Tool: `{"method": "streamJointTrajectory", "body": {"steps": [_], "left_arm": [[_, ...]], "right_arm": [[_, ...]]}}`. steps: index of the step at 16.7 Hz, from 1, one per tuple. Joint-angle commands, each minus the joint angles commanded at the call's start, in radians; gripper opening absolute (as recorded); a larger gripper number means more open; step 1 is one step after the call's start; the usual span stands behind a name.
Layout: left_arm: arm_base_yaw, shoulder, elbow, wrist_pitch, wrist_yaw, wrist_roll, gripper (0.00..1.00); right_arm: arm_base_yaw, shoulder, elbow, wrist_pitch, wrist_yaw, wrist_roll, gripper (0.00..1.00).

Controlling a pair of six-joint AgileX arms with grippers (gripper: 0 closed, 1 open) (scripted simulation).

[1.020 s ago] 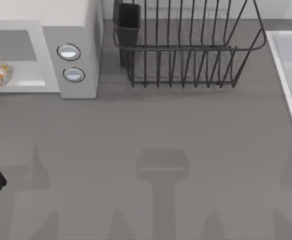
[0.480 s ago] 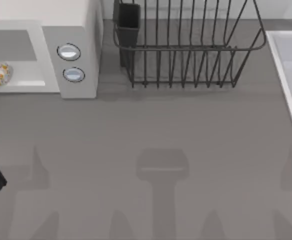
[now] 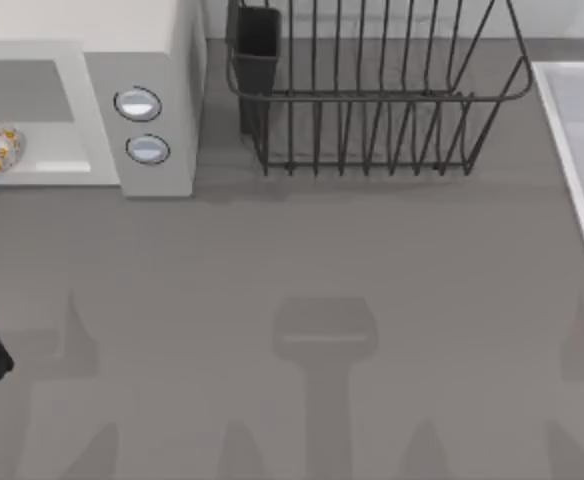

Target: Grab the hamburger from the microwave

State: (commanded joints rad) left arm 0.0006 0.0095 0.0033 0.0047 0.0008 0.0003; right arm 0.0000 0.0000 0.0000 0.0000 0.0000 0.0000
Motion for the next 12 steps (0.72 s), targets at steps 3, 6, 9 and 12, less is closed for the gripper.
{"method": "streamJointTrajectory", "body": {"steps": [3,6,9,12], "left_arm": [[0.006,0.087,0.031,0.044,0.007,0.003,1.00],[0.018,0.259,0.091,0.130,0.021,0.008,1.00],[0.033,0.491,0.173,0.246,0.040,0.016,1.00],[0.052,0.771,0.272,0.387,0.063,0.025,1.00]], "right_arm": [[0.000,0.000,0.000,0.000,0.000,0.000,1.00],[0.000,0.000,0.000,0.000,0.000,0.000,1.00],[0.000,0.000,0.000,0.000,0.000,0.000,1.00],[0.000,0.000,0.000,0.000,0.000,0.000,1.00]]}}
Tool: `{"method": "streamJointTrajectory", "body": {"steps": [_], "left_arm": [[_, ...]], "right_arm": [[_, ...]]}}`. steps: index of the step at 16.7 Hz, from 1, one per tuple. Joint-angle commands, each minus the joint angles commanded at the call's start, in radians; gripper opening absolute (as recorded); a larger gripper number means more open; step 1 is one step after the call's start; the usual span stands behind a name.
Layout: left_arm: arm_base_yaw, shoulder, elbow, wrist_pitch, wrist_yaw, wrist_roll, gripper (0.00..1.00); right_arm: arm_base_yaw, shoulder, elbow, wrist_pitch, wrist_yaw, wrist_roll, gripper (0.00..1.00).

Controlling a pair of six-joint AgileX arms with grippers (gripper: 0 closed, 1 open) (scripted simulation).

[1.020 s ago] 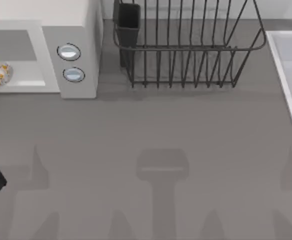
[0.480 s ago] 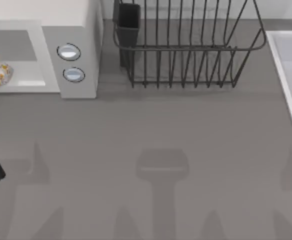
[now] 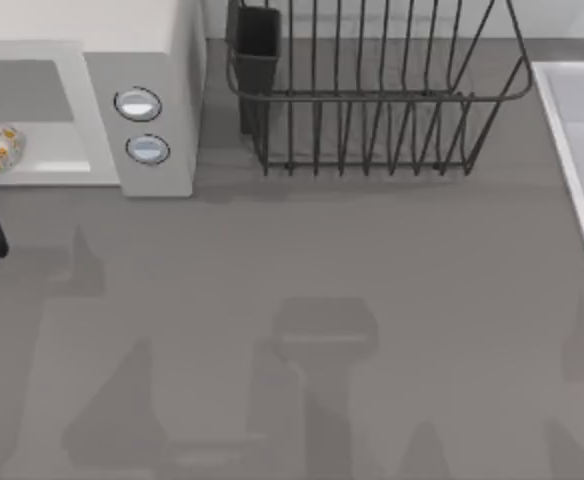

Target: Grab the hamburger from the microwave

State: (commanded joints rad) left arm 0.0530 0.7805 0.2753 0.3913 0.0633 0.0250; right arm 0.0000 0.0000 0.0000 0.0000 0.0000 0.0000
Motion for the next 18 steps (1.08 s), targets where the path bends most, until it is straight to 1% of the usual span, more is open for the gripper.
{"method": "streamJointTrajectory", "body": {"steps": [11,15,18], "left_arm": [[0.075,1.109,0.391,0.556,0.090,0.036,1.00],[0.097,1.424,0.502,0.714,0.116,0.046,1.00],[0.108,1.586,0.559,0.795,0.129,0.051,1.00]], "right_arm": [[0.000,0.000,0.000,0.000,0.000,0.000,1.00],[0.000,0.000,0.000,0.000,0.000,0.000,1.00],[0.000,0.000,0.000,0.000,0.000,0.000,1.00]]}}
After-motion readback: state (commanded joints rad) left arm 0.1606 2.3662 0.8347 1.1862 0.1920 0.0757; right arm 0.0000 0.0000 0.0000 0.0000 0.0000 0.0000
